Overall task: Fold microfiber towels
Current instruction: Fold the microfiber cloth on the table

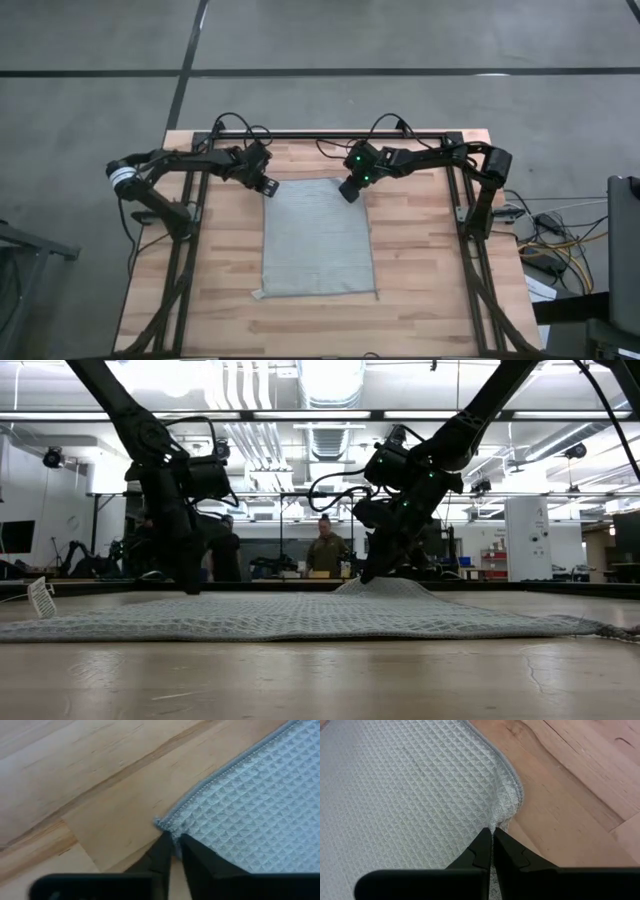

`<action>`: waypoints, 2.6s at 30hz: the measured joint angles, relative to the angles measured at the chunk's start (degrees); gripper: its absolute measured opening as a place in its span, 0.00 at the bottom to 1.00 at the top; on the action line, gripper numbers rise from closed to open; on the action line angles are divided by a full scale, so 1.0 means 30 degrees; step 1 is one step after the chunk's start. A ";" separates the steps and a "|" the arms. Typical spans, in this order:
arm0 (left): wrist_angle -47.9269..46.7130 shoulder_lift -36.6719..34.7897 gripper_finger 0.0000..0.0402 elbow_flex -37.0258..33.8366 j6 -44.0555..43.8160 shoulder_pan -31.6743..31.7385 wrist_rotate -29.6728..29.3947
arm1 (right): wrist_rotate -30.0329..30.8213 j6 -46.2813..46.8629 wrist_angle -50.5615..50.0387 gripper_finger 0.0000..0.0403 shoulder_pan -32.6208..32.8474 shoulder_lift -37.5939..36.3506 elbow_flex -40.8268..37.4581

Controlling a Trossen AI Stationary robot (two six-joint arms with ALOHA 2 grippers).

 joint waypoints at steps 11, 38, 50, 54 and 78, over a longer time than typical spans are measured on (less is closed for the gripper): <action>-0.0133 -0.0095 0.01 -0.0022 0.0182 -0.0022 0.0682 | 0.0006 0.0000 -0.0007 0.02 0.0006 0.0000 0.0000; -0.0471 -0.3215 0.00 0.0350 0.2039 -0.0284 0.0762 | 0.0556 -0.0219 -0.0015 0.02 0.0970 -0.0299 0.0015; -0.2137 -0.4904 0.00 0.0335 0.1651 -0.0460 0.0621 | 0.2150 0.0007 -0.0073 0.02 0.1514 -0.1340 0.0015; -0.2136 -0.4947 0.00 0.0335 0.1517 -0.0818 0.0643 | 0.3085 -0.0007 -0.0667 0.02 0.1505 -0.2537 0.0015; -0.3655 -0.4969 0.00 0.1735 0.0966 -0.3800 0.0813 | 0.3503 0.1045 -0.4082 0.02 0.3061 -0.4233 0.0007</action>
